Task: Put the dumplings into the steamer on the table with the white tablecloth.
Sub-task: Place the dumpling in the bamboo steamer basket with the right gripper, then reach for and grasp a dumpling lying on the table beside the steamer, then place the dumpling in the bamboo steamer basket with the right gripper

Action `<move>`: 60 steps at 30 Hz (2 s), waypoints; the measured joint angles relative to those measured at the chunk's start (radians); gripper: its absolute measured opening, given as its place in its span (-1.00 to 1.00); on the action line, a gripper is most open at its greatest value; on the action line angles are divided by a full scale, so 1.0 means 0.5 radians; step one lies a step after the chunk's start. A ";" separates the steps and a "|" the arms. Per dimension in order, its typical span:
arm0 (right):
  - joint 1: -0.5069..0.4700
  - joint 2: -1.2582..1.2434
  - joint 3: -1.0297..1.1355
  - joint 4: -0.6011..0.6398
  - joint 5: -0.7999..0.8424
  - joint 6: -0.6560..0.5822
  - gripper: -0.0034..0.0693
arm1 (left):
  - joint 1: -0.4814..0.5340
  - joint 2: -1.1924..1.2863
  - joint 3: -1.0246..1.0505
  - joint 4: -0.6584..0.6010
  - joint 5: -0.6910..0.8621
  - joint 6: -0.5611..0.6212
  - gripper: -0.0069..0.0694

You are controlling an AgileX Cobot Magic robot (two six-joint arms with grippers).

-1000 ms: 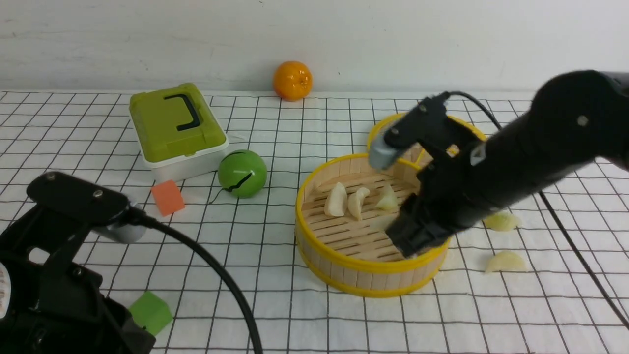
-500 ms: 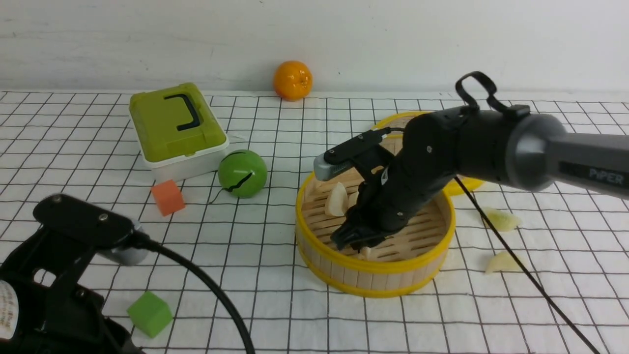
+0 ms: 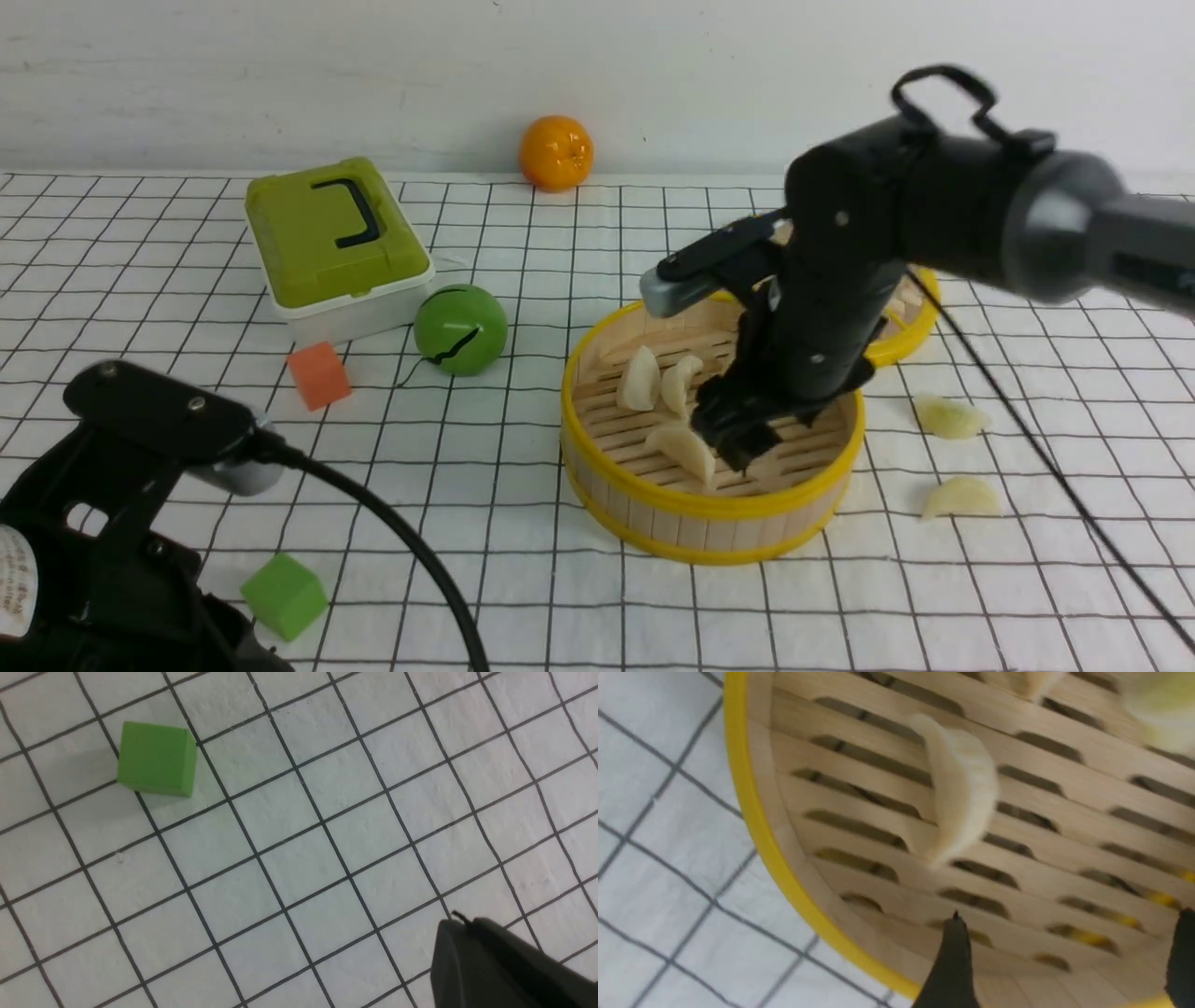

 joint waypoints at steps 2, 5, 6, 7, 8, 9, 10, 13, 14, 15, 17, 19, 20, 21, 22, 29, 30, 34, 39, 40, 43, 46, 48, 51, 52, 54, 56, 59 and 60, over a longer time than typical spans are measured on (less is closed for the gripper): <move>-0.053 -0.090 -0.005 -0.048 0.102 0.000 0.64 | 0.000 0.000 0.000 0.000 0.000 0.000 -0.81; -0.206 -0.198 0.028 -0.085 0.219 -0.006 0.59 | 0.000 0.000 0.000 0.000 0.000 0.000 -0.81; -0.264 -0.221 0.061 -0.089 0.233 -0.029 0.56 | 0.000 0.000 0.000 0.000 0.002 0.000 -0.81; -0.320 -0.234 0.100 -0.091 0.233 -0.077 0.54 | 0.000 0.000 0.000 0.000 0.003 0.000 -0.81; -0.375 -0.239 0.145 -0.088 0.233 -0.145 0.52 | 0.000 0.000 0.000 0.000 0.003 0.000 -0.81; -0.407 -0.238 0.173 -0.083 0.224 -0.189 0.51 | 0.000 0.000 0.000 0.000 0.003 0.000 -0.81; -0.456 -0.235 0.221 -0.073 0.201 -0.267 0.49 | 0.000 0.000 0.000 0.000 0.003 0.000 -0.81; -0.573 -0.190 0.310 -0.024 0.113 -0.484 0.46 | 0.000 0.000 0.000 -0.002 0.003 0.000 -0.81; -0.605 -0.166 0.320 -0.010 0.082 -0.551 0.46 | 0.000 0.000 0.000 -0.002 0.003 0.002 -0.81; -0.621 -0.149 0.325 -0.008 0.062 -0.603 0.46 | 0.000 0.000 0.000 -0.002 0.003 0.006 -0.80; -0.649 -0.108 0.327 -0.002 0.019 -0.686 0.45 | 0.000 0.000 0.000 -0.002 0.003 0.007 -0.80; -0.662 -0.036 0.327 -0.001 -0.041 -0.809 0.45 | 0.000 0.000 0.000 -0.002 0.003 0.012 -0.80; -0.664 -0.003 0.327 -0.001 -0.058 -0.877 0.45 | 0.000 0.000 0.000 -0.002 0.002 0.017 -0.79; -0.664 0.025 0.327 0.006 -0.068 -0.947 0.45 | 0.000 0.000 0.000 -0.002 0.002 0.032 -0.80; -0.662 0.059 0.327 0.014 -0.075 -1.019 0.45 | 0.000 0.000 0.000 -0.002 0.002 0.042 -0.80; -0.662 0.216 0.336 0.103 -0.115 -1.378 0.26 | 0.000 0.000 0.000 -0.002 0.002 0.059 -0.79; -0.662 0.217 0.336 0.103 -0.120 -1.381 0.16 | 0.000 0.000 0.000 -0.002 0.002 0.059 -0.78; -0.662 0.216 0.336 0.105 -0.118 -1.344 -0.29 | 0.000 0.000 0.000 -0.002 0.002 0.061 -0.77; -0.642 0.100 0.256 0.110 -0.039 -1.141 -0.28 | 0.000 0.000 0.000 -0.002 0.004 0.062 -0.77; -0.638 0.077 0.231 0.103 -0.025 -1.096 -0.28 | 0.000 0.000 0.000 -0.002 0.004 0.062 -0.77; -0.609 0.000 0.151 0.095 0.023 -0.989 -0.28 | 0.000 0.000 0.000 -0.002 0.004 0.064 -0.77; -0.570 -0.072 0.084 0.092 0.079 -0.868 -0.28 | 0.000 0.000 0.000 -0.002 0.012 0.066 -0.77; -0.523 -0.114 0.048 0.087 0.106 -0.772 -0.28 | 0.000 0.000 0.000 -0.002 0.021 0.066 -0.77; -0.374 -0.159 0.003 0.091 0.096 -0.537 -0.28 | 0.000 0.000 0.000 -0.002 0.027 0.066 -0.77; -0.363 -0.159 0.003 0.091 0.092 -0.523 -0.28 | 0.000 0.000 0.000 -0.002 0.027 0.066 -0.77; -0.222 -0.134 0.000 0.098 0.024 -0.391 -0.28 | 0.000 0.000 0.000 -0.002 0.021 0.066 -0.77; -0.138 -0.089 -0.001 0.105 -0.052 -0.303 -0.28 | 0.000 0.000 0.000 -0.008 0.019 0.066 -0.77; -0.053 0.019 -0.001 0.108 -0.178 -0.176 -0.28 | 0.000 0.000 0.000 -0.015 0.019 0.066 -0.77; -0.033 0.082 -0.001 0.094 -0.227 -0.073 -0.28 | 0.000 0.000 0.000 -0.017 0.019 0.066 -0.77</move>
